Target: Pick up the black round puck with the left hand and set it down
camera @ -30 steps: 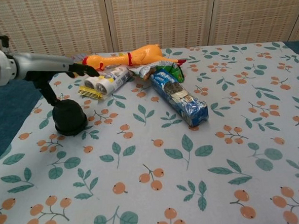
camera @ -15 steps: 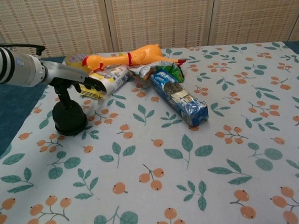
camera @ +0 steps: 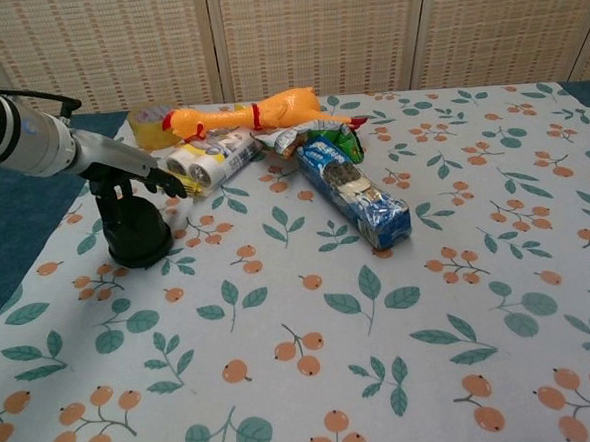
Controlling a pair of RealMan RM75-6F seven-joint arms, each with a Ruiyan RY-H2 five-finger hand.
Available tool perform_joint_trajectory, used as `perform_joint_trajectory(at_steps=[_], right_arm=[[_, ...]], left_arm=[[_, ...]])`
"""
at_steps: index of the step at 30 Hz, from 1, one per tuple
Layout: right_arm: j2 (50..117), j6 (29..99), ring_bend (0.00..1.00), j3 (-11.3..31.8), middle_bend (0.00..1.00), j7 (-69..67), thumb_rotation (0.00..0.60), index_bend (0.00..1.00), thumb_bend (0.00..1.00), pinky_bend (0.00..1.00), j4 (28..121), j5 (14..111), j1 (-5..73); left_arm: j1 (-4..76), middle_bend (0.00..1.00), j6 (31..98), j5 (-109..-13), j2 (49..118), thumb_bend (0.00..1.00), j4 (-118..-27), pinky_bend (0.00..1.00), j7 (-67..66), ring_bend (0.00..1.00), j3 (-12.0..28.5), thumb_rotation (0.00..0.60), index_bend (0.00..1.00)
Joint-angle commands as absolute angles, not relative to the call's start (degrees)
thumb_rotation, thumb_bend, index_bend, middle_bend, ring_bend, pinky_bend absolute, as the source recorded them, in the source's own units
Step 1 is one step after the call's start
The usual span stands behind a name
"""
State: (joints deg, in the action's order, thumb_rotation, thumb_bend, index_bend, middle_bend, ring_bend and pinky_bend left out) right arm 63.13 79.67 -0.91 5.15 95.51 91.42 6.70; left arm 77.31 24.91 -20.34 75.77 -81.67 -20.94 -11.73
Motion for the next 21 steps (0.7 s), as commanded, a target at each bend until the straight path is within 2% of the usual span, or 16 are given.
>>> perform_joint_trajectory(at_steps=[1,6,15,21], right_arm=[[63.19,79.44,0.00,-1.00,0.00,5.24,0.600,0.00,0.11,0.00,95.48,91.43,6.81],[63.36,79.28,0.00,-1.02,0.00,5.50,0.600,0.00,0.11,0.00,95.48,91.33,6.91],[63.41,79.36,0.00,-1.24,0.00,5.64,0.600,0.00,0.11,0.00,95.63,91.61,6.93],[63.29,79.47,0.00,-1.34,0.00,5.20,0.600,0.00,0.11,0.00,95.59,91.77,6.93]], left_arm=[[79.33,0.00,25.14,-17.46,76.35,0.36,-81.17,0.22,-20.92,0.00,-14.47,0.600,0.00],[81.58,0.00,24.88,-15.17,76.69,0.36,-81.82,0.25,-21.24,0.00,-17.67,0.600,0.00],[83.96,0.00,25.84,-13.21,77.24,0.36,-83.31,0.26,-21.04,0.00,-20.99,0.600,0.00],[84.20,0.04,26.94,-13.10,78.49,0.36,-82.97,0.27,-20.71,0.00,-22.05,0.600,0.02]])
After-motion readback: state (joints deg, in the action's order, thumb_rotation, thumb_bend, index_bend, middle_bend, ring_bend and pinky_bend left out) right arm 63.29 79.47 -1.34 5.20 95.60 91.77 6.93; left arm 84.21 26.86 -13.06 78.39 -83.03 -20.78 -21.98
